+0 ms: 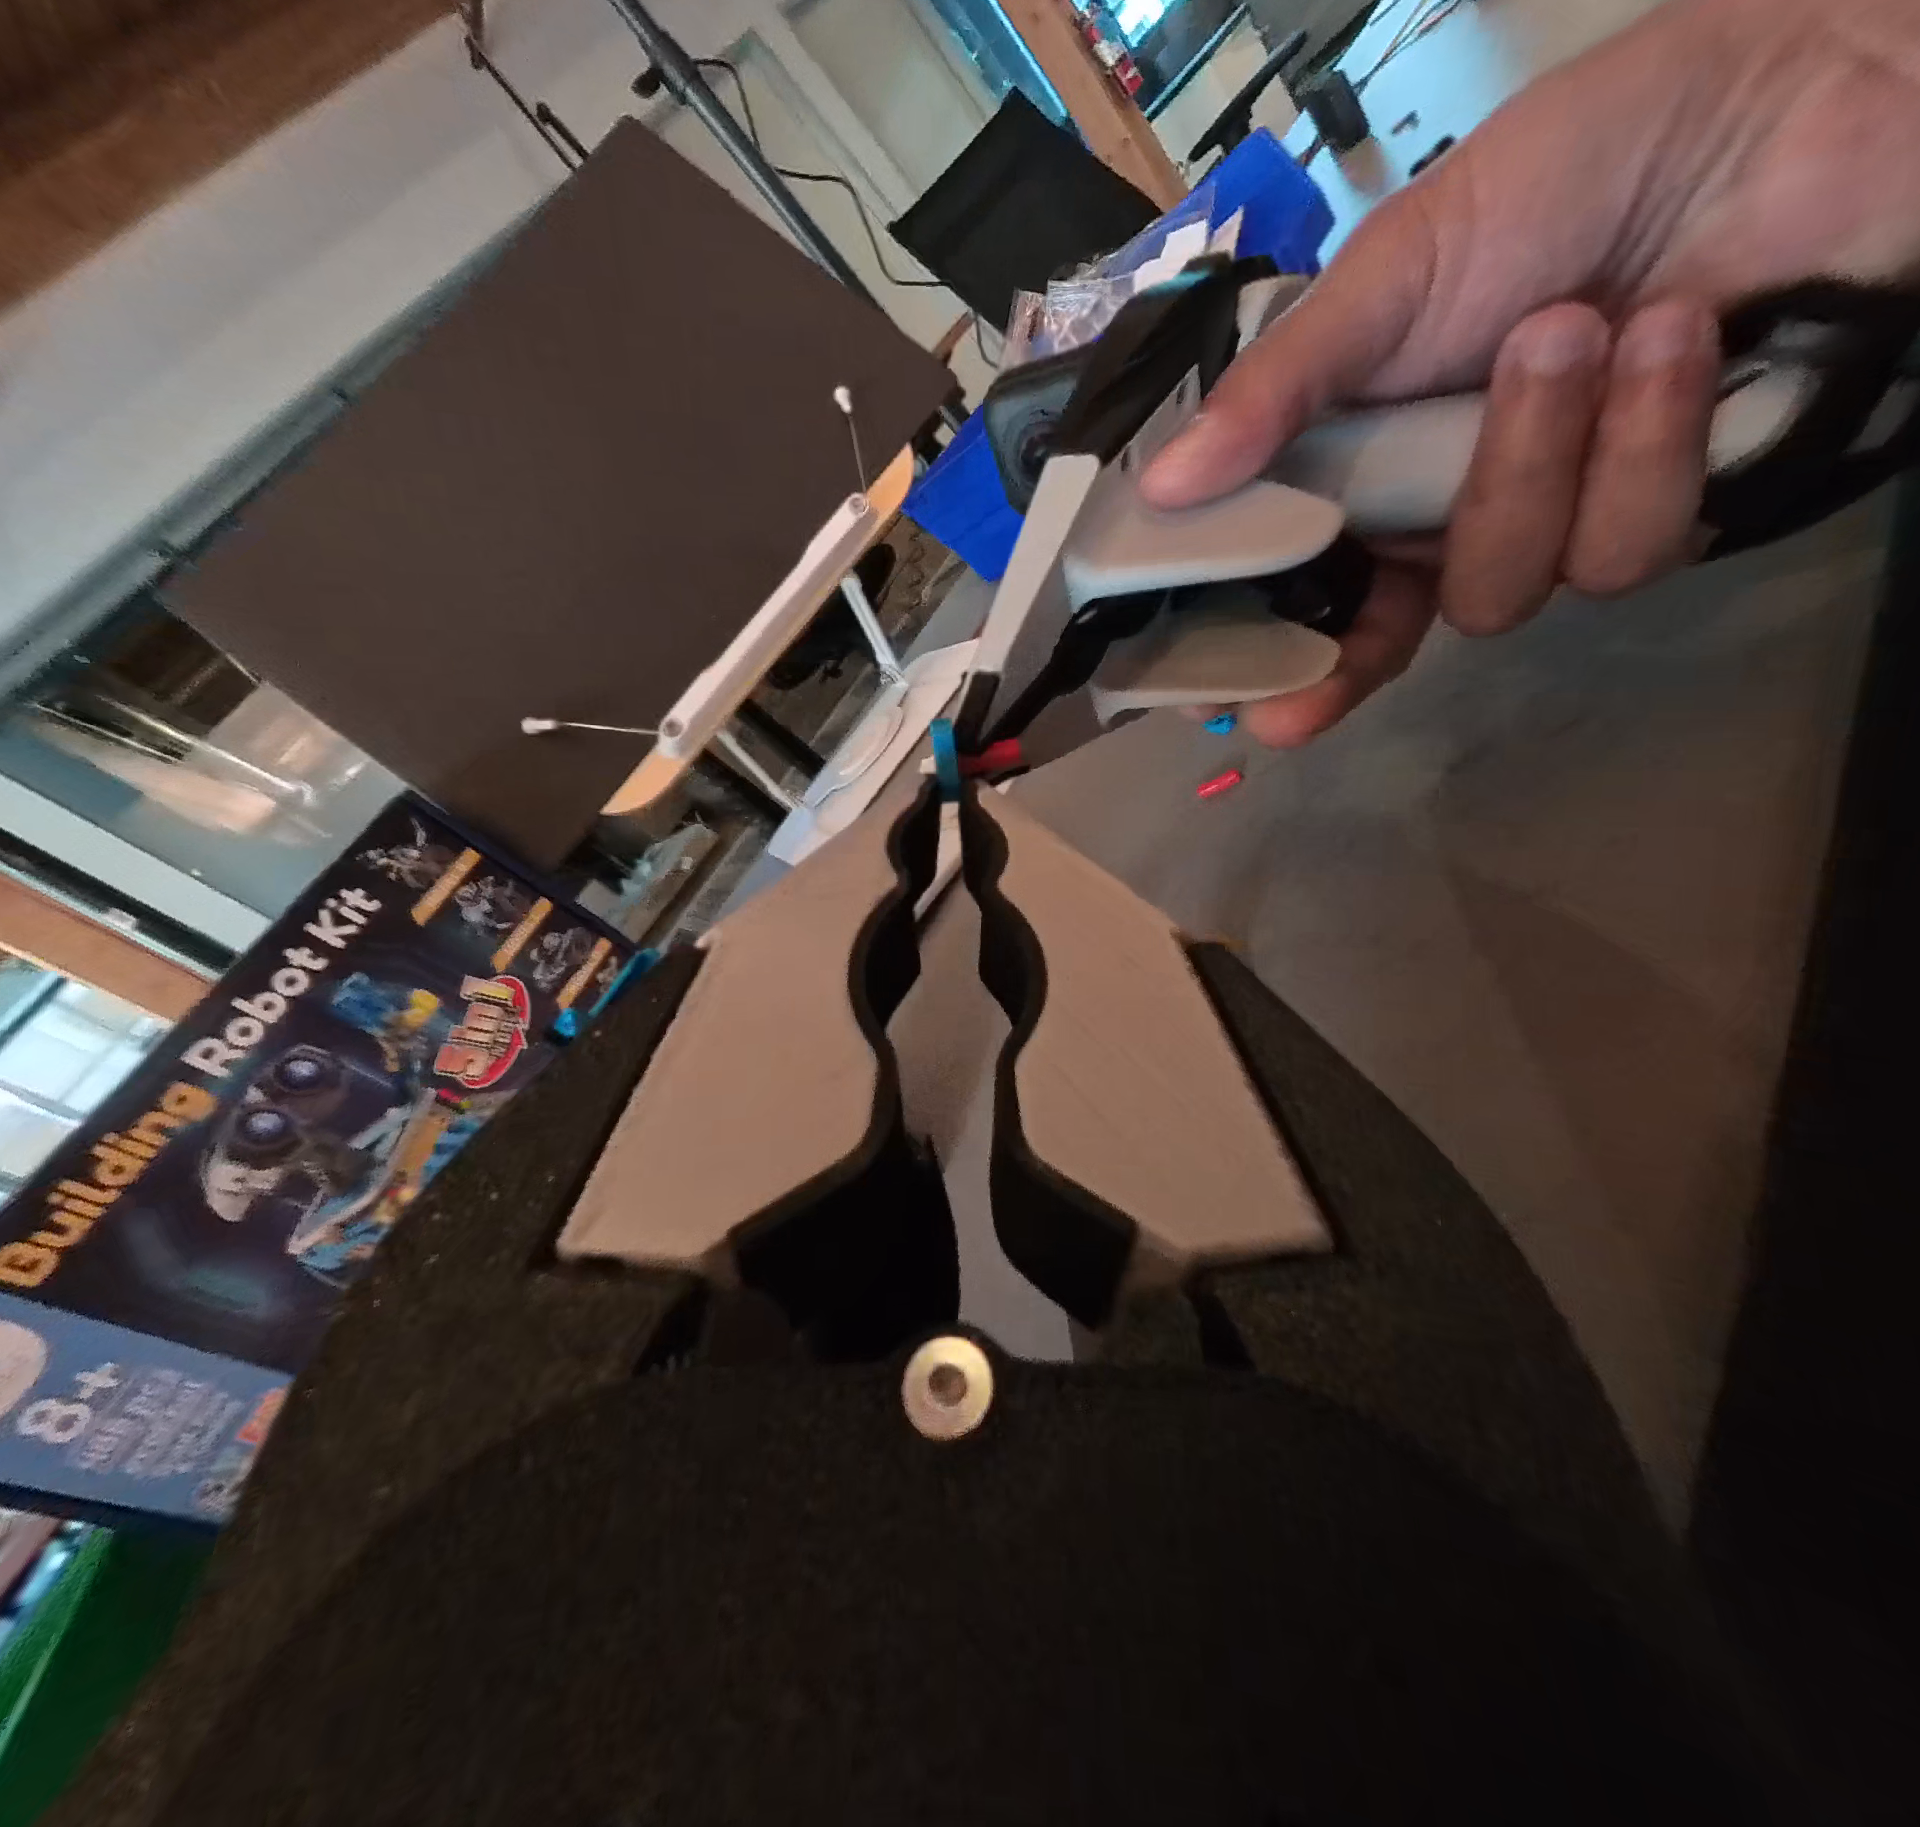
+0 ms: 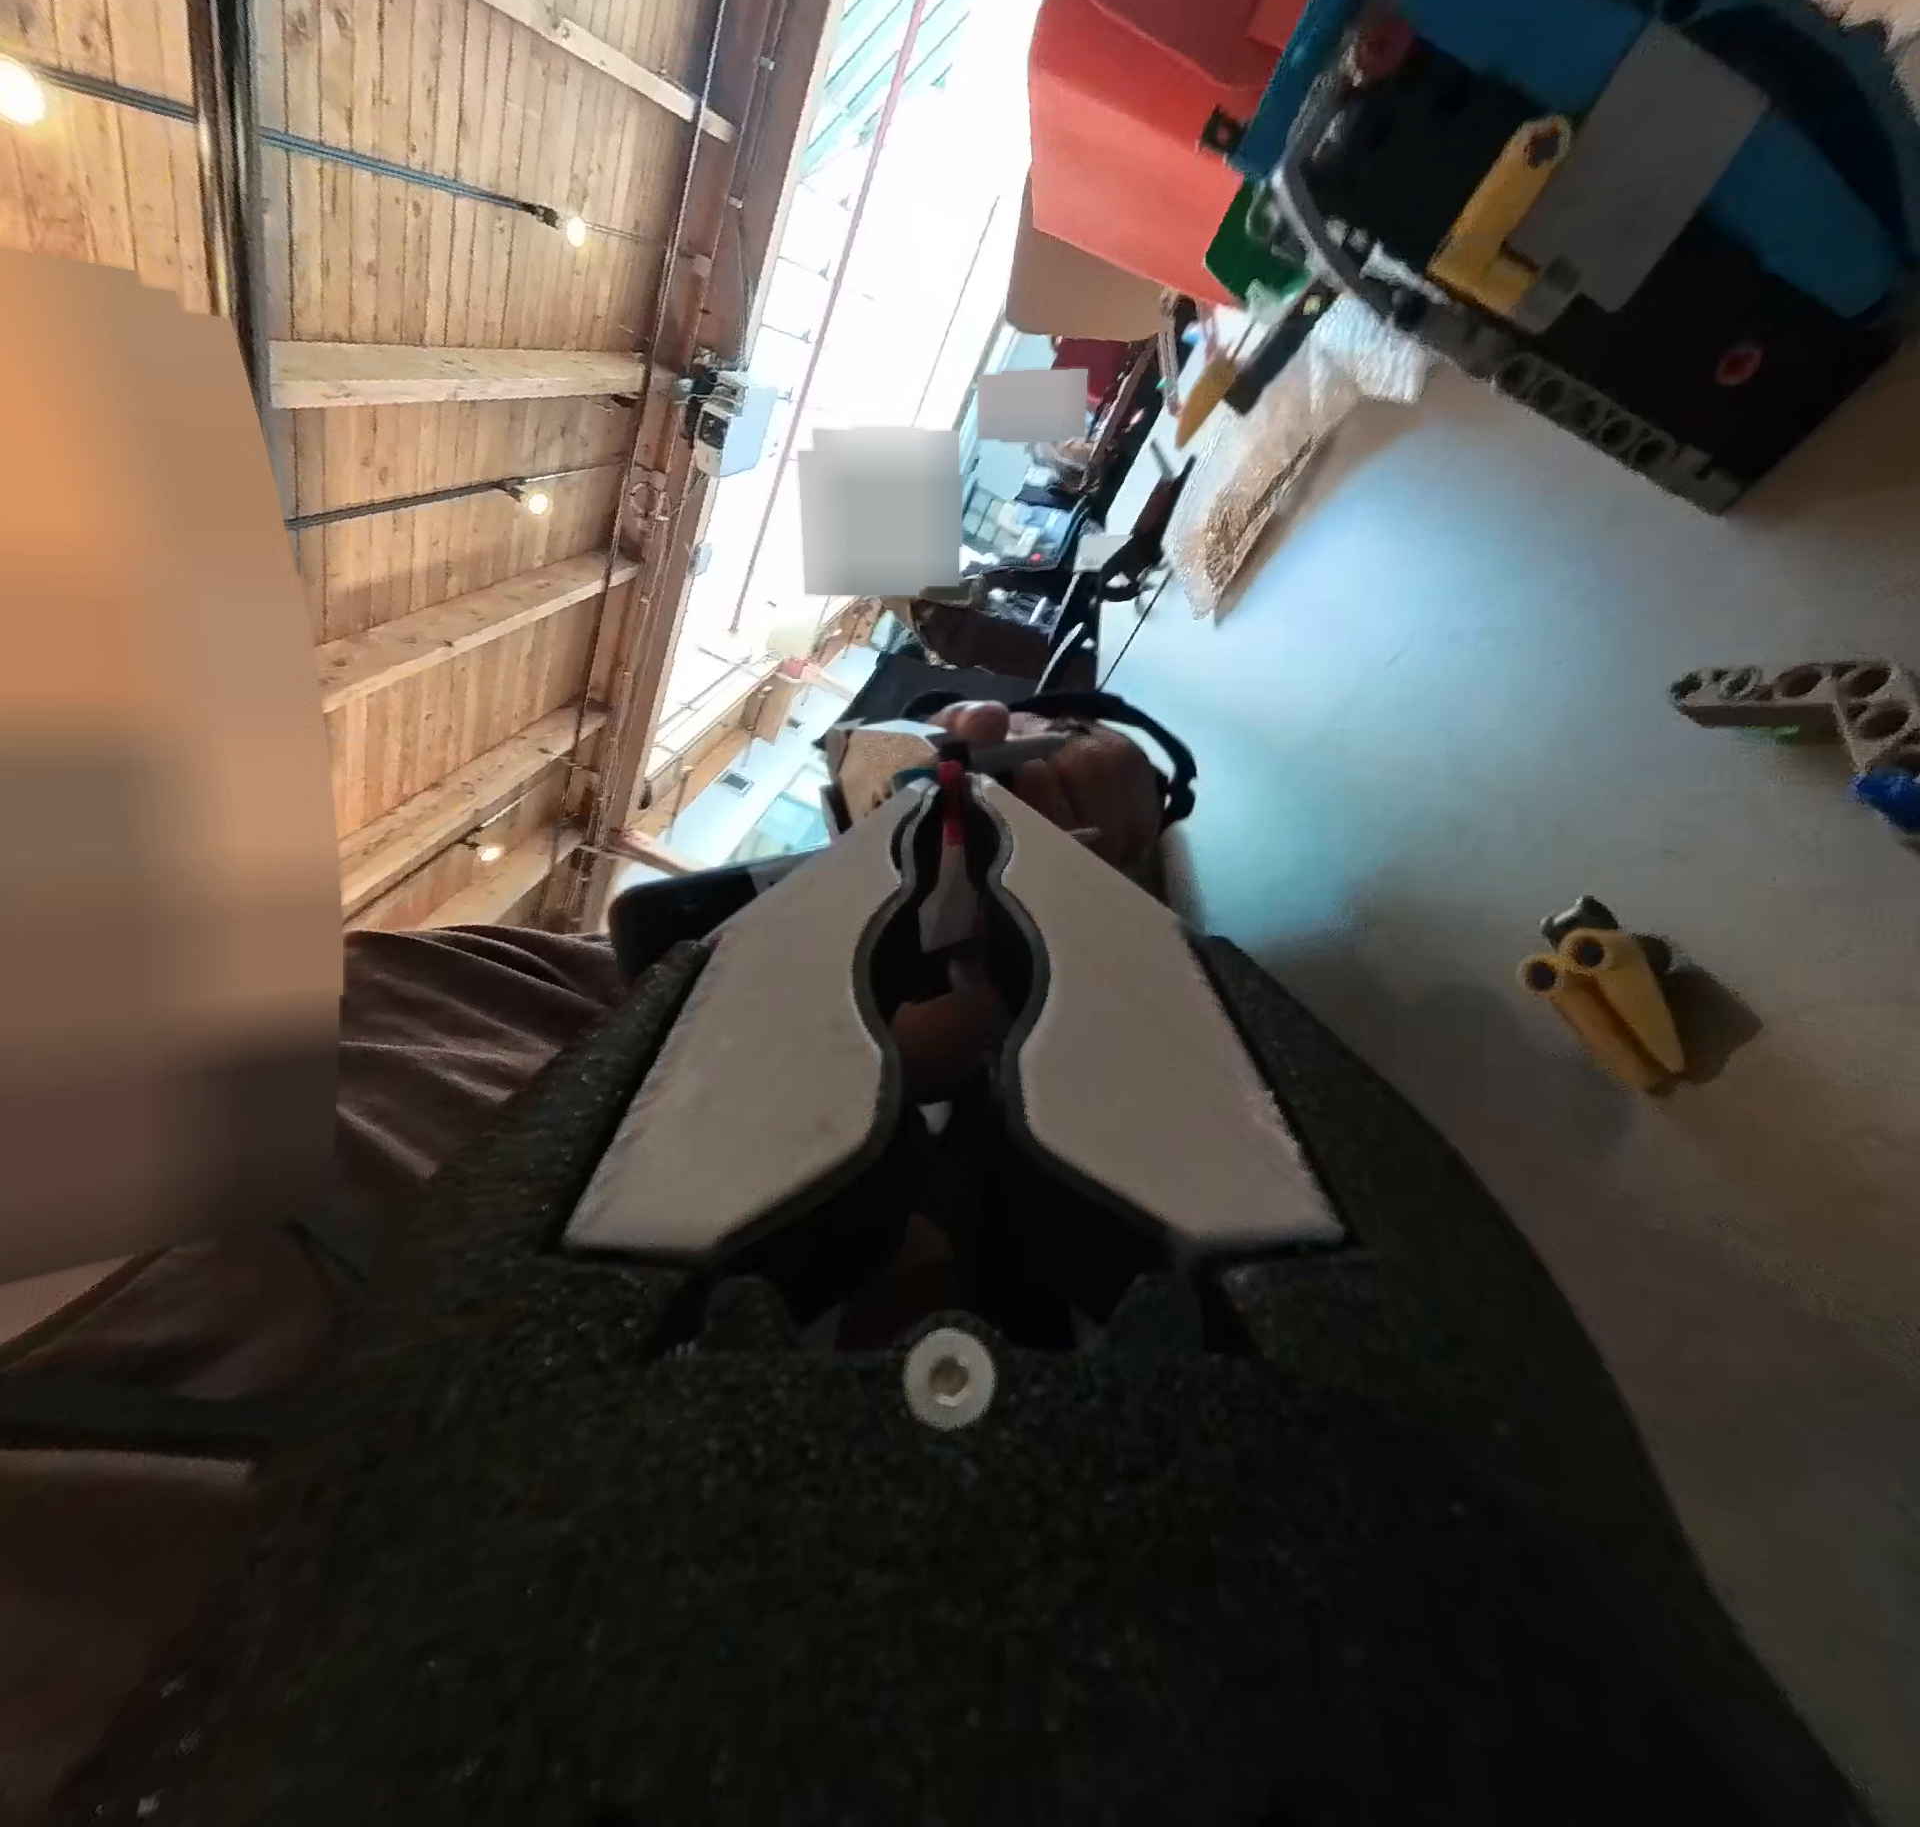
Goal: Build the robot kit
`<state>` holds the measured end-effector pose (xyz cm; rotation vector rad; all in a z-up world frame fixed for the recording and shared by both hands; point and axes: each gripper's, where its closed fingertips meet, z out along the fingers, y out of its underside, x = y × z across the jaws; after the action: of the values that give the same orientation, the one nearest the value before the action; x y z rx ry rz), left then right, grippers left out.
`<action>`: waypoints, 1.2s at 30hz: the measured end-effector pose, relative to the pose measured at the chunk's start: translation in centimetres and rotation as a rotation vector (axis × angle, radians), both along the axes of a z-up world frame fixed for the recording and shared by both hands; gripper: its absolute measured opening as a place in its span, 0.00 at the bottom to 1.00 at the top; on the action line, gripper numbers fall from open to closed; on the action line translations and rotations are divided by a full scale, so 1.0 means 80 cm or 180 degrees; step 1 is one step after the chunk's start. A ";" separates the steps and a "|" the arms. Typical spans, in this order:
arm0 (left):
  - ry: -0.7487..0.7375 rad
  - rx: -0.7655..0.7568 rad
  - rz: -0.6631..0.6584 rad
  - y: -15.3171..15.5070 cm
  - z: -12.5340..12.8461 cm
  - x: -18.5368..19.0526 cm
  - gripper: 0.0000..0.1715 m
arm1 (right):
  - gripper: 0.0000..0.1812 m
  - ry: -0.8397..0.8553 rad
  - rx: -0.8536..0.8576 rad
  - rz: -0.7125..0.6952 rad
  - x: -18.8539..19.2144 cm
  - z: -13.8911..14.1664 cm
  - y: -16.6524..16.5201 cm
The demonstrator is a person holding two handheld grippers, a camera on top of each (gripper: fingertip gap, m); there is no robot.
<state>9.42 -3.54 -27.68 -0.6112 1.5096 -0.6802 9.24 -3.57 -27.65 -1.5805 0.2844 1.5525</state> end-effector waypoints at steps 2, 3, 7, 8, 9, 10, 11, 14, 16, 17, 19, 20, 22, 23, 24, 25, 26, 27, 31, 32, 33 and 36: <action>-0.0007 0.0104 0.0010 -0.002 0.000 -0.001 0.02 | 0.01 0.0119 0.0009 0.0080 -0.001 0.000 -0.003; 0.0011 0.0112 0.0013 -0.001 -0.001 -0.001 0.02 | 0.02 0.0134 0.0008 0.0092 -0.002 -0.001 -0.004; 0.0135 -0.0150 0.0000 0.003 -0.006 0.002 0.02 | 0.01 0.0066 0.0011 0.0061 0.003 -0.002 -0.003; 0.0184 -0.0194 0.0011 0.005 -0.009 0.004 0.02 | 0.01 0.0073 0.0040 0.0053 0.005 0.000 -0.003; 0.0225 -0.0215 0.0016 0.006 -0.012 0.005 0.02 | 0.01 0.0050 0.0052 0.0051 0.006 0.002 -0.003; 0.0237 -0.0232 0.0013 0.005 -0.013 0.005 0.02 | 0.01 0.0004 0.0053 0.0052 0.006 0.001 -0.002; 0.0241 -0.0269 0.0009 0.005 -0.012 0.005 0.02 | 0.01 -0.0039 0.0055 0.0046 0.005 0.001 -0.001; 0.0253 -0.0443 0.0017 0.008 -0.010 0.006 0.02 | 0.01 -0.0082 0.0059 0.0040 0.006 0.001 0.000; 0.0276 -0.0538 0.0015 0.011 -0.010 0.006 0.02 | 0.01 -0.0092 0.0077 0.0014 0.007 0.001 0.001; 0.0285 -0.0562 0.0010 0.011 -0.010 0.006 0.02 | 0.01 -0.0068 0.0120 -0.0027 0.009 0.004 0.001; 0.0307 -0.0575 -0.0024 0.007 -0.011 0.006 0.02 | 0.01 -0.0062 0.0172 -0.0062 0.009 0.007 0.002; 0.0326 -0.0552 -0.0049 0.004 -0.012 0.006 0.02 | 0.01 -0.0084 0.0195 -0.0091 0.009 0.008 0.003; 0.0360 -0.0441 -0.0096 -0.005 -0.016 0.006 0.02 | 0.01 -0.0087 0.0251 -0.0130 0.009 0.011 0.005; 0.0378 -0.0420 -0.0132 -0.009 -0.018 0.007 0.02 | 0.01 -0.0087 0.0261 -0.0144 0.008 0.011 0.006; 0.0387 -0.0436 -0.0172 -0.013 -0.018 0.006 0.02 | 0.01 -0.0094 0.0274 -0.0173 0.008 0.010 0.008; 0.0381 -0.0468 -0.0191 -0.015 -0.017 0.006 0.02 | 0.01 -0.0108 0.0272 -0.0181 0.006 0.008 0.009; 0.0372 -0.0528 -0.0192 -0.014 -0.015 0.007 0.02 | 0.01 -0.0133 0.0257 -0.0171 0.004 0.005 0.010; 0.0367 -0.0611 -0.0185 -0.011 -0.013 0.007 0.02 | 0.01 -0.0163 0.0256 -0.0172 0.002 0.003 0.010; 0.0356 -0.0725 -0.0155 -0.005 -0.011 0.006 0.02 | 0.01 -0.0219 0.0260 -0.0200 0.004 0.003 0.011; 0.0357 -0.0679 -0.0135 -0.005 -0.012 0.007 0.02 | 0.01 -0.0239 0.0251 -0.0198 0.004 0.002 0.011; 0.0365 -0.0652 -0.0127 -0.005 -0.013 0.007 0.02 | 0.01 -0.0259 0.0241 -0.0194 0.004 0.001 0.011; 0.0373 -0.0652 -0.0129 -0.005 -0.014 0.007 0.02 | 0.01 -0.0212 0.0248 -0.0189 0.004 0.002 0.010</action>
<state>10.00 -3.94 -28.81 -0.7889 1.5752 -0.8496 9.57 -2.76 -27.51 -1.5461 0.2293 1.4456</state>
